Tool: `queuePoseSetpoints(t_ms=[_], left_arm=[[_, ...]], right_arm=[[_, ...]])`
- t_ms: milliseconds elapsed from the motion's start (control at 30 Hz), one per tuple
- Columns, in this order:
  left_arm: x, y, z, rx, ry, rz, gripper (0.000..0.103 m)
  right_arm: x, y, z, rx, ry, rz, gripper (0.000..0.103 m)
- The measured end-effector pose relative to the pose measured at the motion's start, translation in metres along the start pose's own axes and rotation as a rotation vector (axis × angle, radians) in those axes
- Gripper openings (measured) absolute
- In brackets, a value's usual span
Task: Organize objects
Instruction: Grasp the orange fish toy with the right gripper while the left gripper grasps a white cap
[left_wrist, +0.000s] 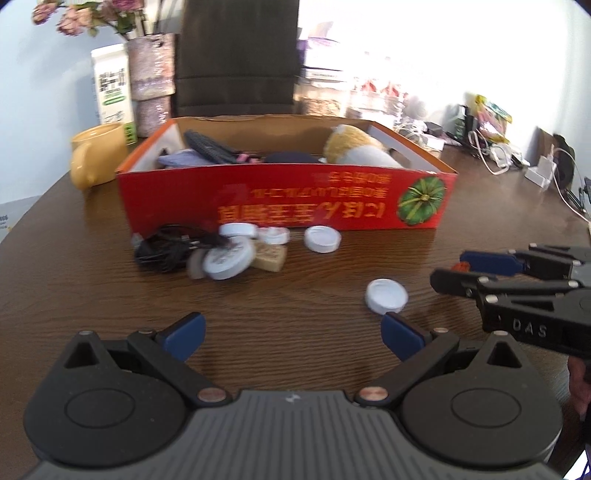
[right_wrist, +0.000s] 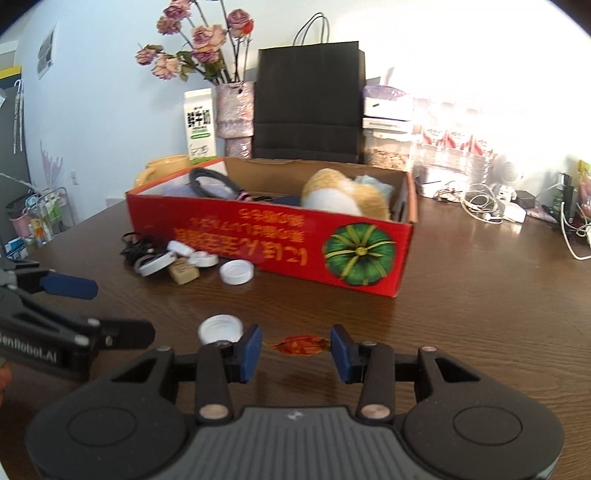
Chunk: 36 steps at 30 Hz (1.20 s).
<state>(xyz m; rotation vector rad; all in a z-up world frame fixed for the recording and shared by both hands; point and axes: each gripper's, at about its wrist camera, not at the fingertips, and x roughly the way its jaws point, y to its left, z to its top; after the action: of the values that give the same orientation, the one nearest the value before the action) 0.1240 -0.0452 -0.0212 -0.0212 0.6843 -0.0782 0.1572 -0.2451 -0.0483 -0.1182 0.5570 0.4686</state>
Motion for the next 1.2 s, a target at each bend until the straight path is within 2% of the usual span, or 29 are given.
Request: queuePoseSetpoints(t_ms=[267, 533, 700, 800, 833, 867, 1200], left_arm=[[0.020, -0.031, 0.009, 0.053, 0.009, -0.012, 0.103], [0.033, -0.044, 0.012, 0.070, 0.021, -0.010, 0.103], [0.036, -0.050, 0.012, 0.083, 0.025, -0.009, 0.090], [0.033, -0.051, 0.012, 0.092, 0.006, -0.039, 0.062], [0.032, -0.052, 0.012, 0.100, 0.002, -0.046, 0.042], [0.031, -0.052, 0.013, 0.103, -0.001, -0.055, 0.030], [0.023, -0.043, 0.012, 0.067, -0.018, -0.072, 0.029]], right_arm=[[0.000, -0.020, 0.001, 0.024, -0.029, -0.023, 0.040], [-0.002, -0.029, -0.001, 0.056, -0.047, -0.022, 0.040], [-0.003, -0.027, -0.001, 0.049, -0.051, -0.022, 0.040], [-0.003, -0.028, -0.001, 0.056, -0.051, -0.025, 0.040], [-0.003, -0.028, -0.001, 0.057, -0.051, -0.026, 0.040], [-0.003, -0.028, -0.001, 0.058, -0.050, -0.027, 0.040], [-0.002, -0.025, 0.000, 0.045, -0.045, -0.037, 0.040]])
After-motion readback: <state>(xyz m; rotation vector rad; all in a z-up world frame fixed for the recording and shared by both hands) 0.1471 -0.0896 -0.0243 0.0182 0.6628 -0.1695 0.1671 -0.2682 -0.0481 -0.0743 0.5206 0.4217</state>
